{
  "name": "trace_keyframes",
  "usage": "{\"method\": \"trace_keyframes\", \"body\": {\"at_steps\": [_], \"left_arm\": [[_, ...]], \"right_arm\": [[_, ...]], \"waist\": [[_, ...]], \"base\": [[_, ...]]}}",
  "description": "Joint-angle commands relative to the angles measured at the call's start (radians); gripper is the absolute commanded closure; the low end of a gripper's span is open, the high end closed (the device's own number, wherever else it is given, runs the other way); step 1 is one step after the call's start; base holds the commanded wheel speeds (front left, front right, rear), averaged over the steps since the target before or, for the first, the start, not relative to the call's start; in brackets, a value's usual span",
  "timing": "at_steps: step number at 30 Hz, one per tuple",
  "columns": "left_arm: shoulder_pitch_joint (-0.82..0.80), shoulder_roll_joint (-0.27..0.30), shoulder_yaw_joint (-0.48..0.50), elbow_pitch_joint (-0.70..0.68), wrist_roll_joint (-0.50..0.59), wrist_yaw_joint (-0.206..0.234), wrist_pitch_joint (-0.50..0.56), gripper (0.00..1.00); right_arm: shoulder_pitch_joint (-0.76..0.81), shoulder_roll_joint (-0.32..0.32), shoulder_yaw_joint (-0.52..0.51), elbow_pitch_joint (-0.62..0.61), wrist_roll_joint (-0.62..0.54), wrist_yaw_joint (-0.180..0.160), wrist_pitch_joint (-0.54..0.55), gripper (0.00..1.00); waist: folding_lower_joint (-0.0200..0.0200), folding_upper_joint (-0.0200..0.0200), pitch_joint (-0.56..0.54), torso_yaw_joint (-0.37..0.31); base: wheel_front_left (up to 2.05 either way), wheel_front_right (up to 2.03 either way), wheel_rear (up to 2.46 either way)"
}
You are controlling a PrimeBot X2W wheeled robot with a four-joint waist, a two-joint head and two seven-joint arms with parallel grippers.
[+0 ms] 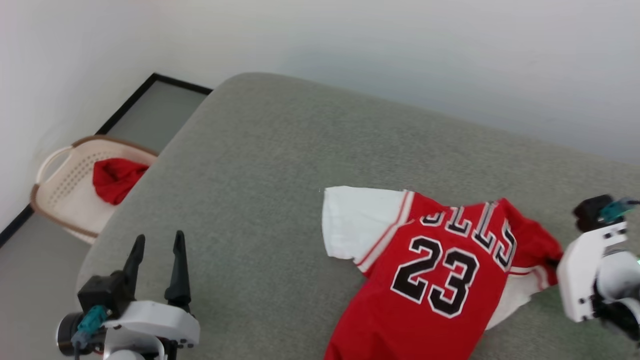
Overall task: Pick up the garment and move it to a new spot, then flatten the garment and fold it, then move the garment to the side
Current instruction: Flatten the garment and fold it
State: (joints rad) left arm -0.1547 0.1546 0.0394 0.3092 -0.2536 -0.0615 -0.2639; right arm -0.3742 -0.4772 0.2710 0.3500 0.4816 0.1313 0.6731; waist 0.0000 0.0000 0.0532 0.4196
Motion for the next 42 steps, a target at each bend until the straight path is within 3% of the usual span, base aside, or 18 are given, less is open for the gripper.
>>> {"method": "trace_keyframes", "body": {"at_steps": [1, 12, 17, 22, 23, 25, 26, 33, 42], "left_arm": [[0.016, -0.006, 0.007, 0.001, 0.009, -0.007, 0.0, 0.0], [0.034, -0.031, 0.044, -0.003, 0.042, -0.038, 0.0, 0.0], [0.042, -0.042, 0.038, 0.002, 0.054, -0.05, 0.0, 0.0], [0.044, -0.051, 0.031, 0.013, 0.056, -0.057, 0.0, 0.0], [0.044, -0.05, 0.03, 0.015, 0.056, -0.059, 0.0, 0.0], [0.045, -0.05, 0.027, 0.019, 0.06, -0.061, 0.0, 0.0], [0.046, -0.048, 0.024, 0.021, 0.061, -0.063, 0.0, 0.0], [0.06, -0.032, 0.031, 0.018, 0.058, -0.066, 0.0, 0.0], [0.085, -0.017, 0.054, -0.019, 0.055, -0.069, 0.0, 0.0]], "right_arm": [[0.0, -0.02, -0.007, -0.013, 0.003, -0.001, 0.007, 1.0], [0.039, -0.168, -0.113, -0.072, 0.003, -0.001, 0.028, 1.0], [0.068, -0.167, -0.156, -0.053, -0.006, -0.001, 0.007, 1.0], [0.099, -0.124, -0.157, 0.009, -0.012, -0.001, -0.046, 1.0], [0.097, -0.115, -0.154, 0.025, -0.014, -0.001, -0.065, 0.72], [0.091, -0.103, -0.142, 0.06, -0.026, -0.001, -0.098, 0.31], [0.086, -0.095, -0.133, 0.075, -0.03, -0.001, -0.111, 0.0], [0.055, -0.093, -0.079, 0.104, -0.031, -0.001, -0.194, 0.0], [0.091, -0.102, -0.06, -0.035, -0.073, -0.001, -0.405, 0.0]], "waist": [[0.0, 0.0, -0.017, -0.027], [0.0, 0.0, -0.05, -0.11], [0.0, 0.0, -0.054, -0.127], [0.0, 0.0, -0.057, -0.133], [0.0, 0.0, -0.059, -0.135], [0.0, 0.0, -0.066, -0.138], [0.0, 0.0, -0.07, -0.14], [0.0, 0.0, -0.104, -0.175], [0.0, 0.0, -0.125, -0.257]], "base": [[0.0, 0.0, 0.0], [0.0, 0.0, 0.0], [0.0, 0.0, 0.0], [0.0, 0.0, 0.0], [0.0, 0.0, 0.0], [0.0, 0.0, 0.0], [0.0, 0.0, 0.0], [0.0, 0.0, 0.0], [0.0, 0.0, 0.0]]}}
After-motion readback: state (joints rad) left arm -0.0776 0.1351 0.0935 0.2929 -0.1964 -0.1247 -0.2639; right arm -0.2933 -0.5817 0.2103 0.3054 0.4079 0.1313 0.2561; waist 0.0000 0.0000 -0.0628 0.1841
